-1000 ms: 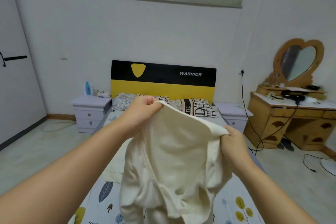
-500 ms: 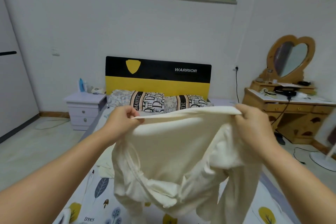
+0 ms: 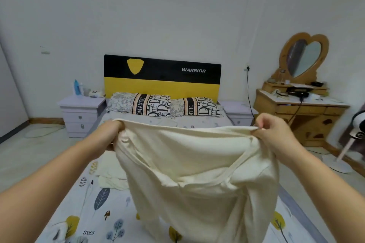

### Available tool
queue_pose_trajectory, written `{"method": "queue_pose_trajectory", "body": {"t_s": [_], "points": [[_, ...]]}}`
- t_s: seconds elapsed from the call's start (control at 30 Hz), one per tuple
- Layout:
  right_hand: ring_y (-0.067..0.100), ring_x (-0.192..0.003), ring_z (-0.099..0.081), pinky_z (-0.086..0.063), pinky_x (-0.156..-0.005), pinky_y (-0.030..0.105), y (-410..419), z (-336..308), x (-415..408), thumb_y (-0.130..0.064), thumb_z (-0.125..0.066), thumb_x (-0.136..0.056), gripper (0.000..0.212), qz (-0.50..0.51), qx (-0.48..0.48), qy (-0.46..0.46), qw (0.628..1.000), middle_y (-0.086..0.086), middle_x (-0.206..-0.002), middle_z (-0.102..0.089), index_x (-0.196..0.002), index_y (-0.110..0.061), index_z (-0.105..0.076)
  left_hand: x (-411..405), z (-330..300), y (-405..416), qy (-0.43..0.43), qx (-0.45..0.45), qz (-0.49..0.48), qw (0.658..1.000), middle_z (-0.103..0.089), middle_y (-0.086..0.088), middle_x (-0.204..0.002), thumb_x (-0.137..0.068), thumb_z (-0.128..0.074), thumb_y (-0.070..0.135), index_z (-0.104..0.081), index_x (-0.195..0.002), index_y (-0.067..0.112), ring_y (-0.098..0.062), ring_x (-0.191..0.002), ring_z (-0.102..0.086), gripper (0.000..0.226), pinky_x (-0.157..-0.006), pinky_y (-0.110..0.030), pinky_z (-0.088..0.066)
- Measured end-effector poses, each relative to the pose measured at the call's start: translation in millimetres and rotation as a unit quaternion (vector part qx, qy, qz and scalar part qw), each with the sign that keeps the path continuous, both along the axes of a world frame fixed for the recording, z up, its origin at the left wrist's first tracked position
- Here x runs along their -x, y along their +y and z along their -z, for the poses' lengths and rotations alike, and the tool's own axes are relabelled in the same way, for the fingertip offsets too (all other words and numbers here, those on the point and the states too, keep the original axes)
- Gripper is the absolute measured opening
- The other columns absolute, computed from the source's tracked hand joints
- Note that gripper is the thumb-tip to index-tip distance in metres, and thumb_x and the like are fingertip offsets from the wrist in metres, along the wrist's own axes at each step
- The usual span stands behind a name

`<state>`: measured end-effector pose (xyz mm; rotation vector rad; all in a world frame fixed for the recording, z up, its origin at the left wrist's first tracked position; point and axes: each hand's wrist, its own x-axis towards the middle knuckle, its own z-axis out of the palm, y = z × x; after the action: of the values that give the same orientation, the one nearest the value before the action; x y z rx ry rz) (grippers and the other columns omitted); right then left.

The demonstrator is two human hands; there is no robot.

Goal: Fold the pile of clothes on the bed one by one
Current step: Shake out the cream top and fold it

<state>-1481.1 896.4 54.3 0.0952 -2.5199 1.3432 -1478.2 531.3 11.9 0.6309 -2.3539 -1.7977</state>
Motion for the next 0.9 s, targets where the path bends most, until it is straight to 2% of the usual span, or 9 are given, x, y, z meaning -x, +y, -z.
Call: {"method": "queue_pose_trajectory", "body": {"t_s": [0.13,0.27,0.33,0.47,0.57,0.67,0.73,0.8,0.9], "points": [[0.015,-0.060,-0.044,-0.037,-0.056,0.019,0.2,20.3,-2.9,0.010,-0.051,-0.080,0.028,-0.071,-0.042,-0.059,0.995,0.001,-0.060,-0.048,-0.061,-0.010,-0.053,4.3,-18.0,2.5,0.003,0.050,0.020,0.999,-0.047,-0.010,-0.060,-0.084,-0.040,0.007,-0.045,-0.062,0.012,-0.023,-0.054,-0.043,0.023,-0.055,-0.029,-0.032],[0.011,-0.083,-0.052,-0.039,-0.070,0.021,0.8,34.5,-3.3,-0.021,-0.070,-0.079,0.011,-0.143,-0.175,-0.096,0.969,-0.007,-0.084,-0.055,-0.073,-0.017,-0.063,2.7,-26.8,-1.8,-0.017,0.060,0.043,0.997,-0.056,-0.013,-0.065,-0.083,-0.047,0.011,-0.055,-0.069,0.008,-0.026,-0.057,-0.051,0.016,-0.058,-0.030,-0.040],[0.009,-0.087,-0.045,-0.032,-0.066,0.015,2.0,42.0,-1.3,-0.036,-0.076,-0.071,0.025,-0.144,-0.300,-0.111,0.937,-0.011,-0.091,-0.042,-0.083,-0.026,-0.057,0.8,-28.8,-5.1,-0.016,0.070,0.039,0.997,-0.059,-0.014,-0.069,-0.084,-0.051,0.011,-0.058,-0.074,0.006,-0.027,-0.059,-0.053,0.013,-0.058,-0.029,-0.042],[0.013,-0.087,-0.040,-0.028,-0.060,0.017,4.2,53.2,2.5,-0.024,-0.068,-0.081,0.017,-0.099,-0.407,-0.046,0.907,-0.011,-0.082,-0.032,-0.080,-0.025,-0.052,-4.9,-27.8,-10.4,-0.024,0.069,0.070,0.995,-0.064,-0.015,-0.080,-0.085,-0.055,0.013,-0.061,-0.088,0.006,-0.027,-0.068,-0.060,0.010,-0.064,-0.030,-0.047],[0.017,-0.082,-0.044,-0.029,-0.066,0.025,9.2,54.1,6.8,-0.013,-0.058,-0.089,0.009,-0.056,-0.348,-0.003,0.936,-0.007,-0.078,-0.037,-0.080,-0.013,-0.056,-14.1,-28.2,-15.0,-0.038,0.055,0.140,0.988,-0.068,-0.014,-0.078,-0.086,-0.058,0.013,-0.062,-0.081,0.007,-0.025,-0.068,-0.064,0.009,-0.062,-0.031,-0.052],[0.020,-0.072,-0.047,-0.038,-0.064,0.034,16.8,41.2,8.0,-0.013,-0.046,-0.094,0.017,0.025,-0.112,0.000,0.993,0.004,-0.079,-0.051,-0.078,-0.010,-0.052,-21.6,-27.1,-22.5,-0.056,0.001,0.216,0.975,-0.068,-0.008,-0.069,-0.088,-0.048,0.002,-0.058,-0.071,0.007,-0.017,-0.061,-0.066,0.020,-0.054,-0.027,-0.052],[0.020,-0.068,-0.045,-0.039,-0.064,0.035,18.8,32.6,7.3,-0.016,-0.042,-0.097,0.020,0.041,-0.001,-0.006,0.999,0.006,-0.077,-0.050,-0.078,-0.012,-0.049,-23.8,-23.0,-25.7,-0.057,0.021,0.242,0.968,-0.062,-0.008,-0.074,-0.089,-0.043,-0.004,-0.052,-0.074,0.006,-0.016,-0.067,-0.060,0.020,-0.062,-0.027,-0.048],[0.019,-0.068,-0.044,-0.037,-0.062,0.033,18.1,31.1,5.7,-0.016,-0.040,-0.098,0.020,0.062,0.007,0.012,0.998,0.004,-0.076,-0.049,-0.079,-0.013,-0.047,-23.8,-17.0,-25.0,-0.040,0.072,0.241,0.967,-0.059,-0.012,-0.083,-0.092,-0.045,-0.001,-0.054,-0.085,0.003,-0.020,-0.078,-0.057,0.012,-0.072,-0.030,-0.046],[0.015,-0.066,-0.042,-0.030,-0.054,0.030,13.2,36.0,-0.8,-0.018,-0.037,-0.099,0.017,0.091,-0.059,0.052,0.993,0.002,-0.075,-0.049,-0.085,-0.011,-0.045,-24.2,-6.4,-23.4,0.038,0.192,0.178,0.964,-0.052,-0.004,-0.072,-0.090,-0.054,0.007,-0.049,-0.077,0.012,-0.017,-0.068,-0.046,0.015,-0.062,-0.030,-0.036]]}}
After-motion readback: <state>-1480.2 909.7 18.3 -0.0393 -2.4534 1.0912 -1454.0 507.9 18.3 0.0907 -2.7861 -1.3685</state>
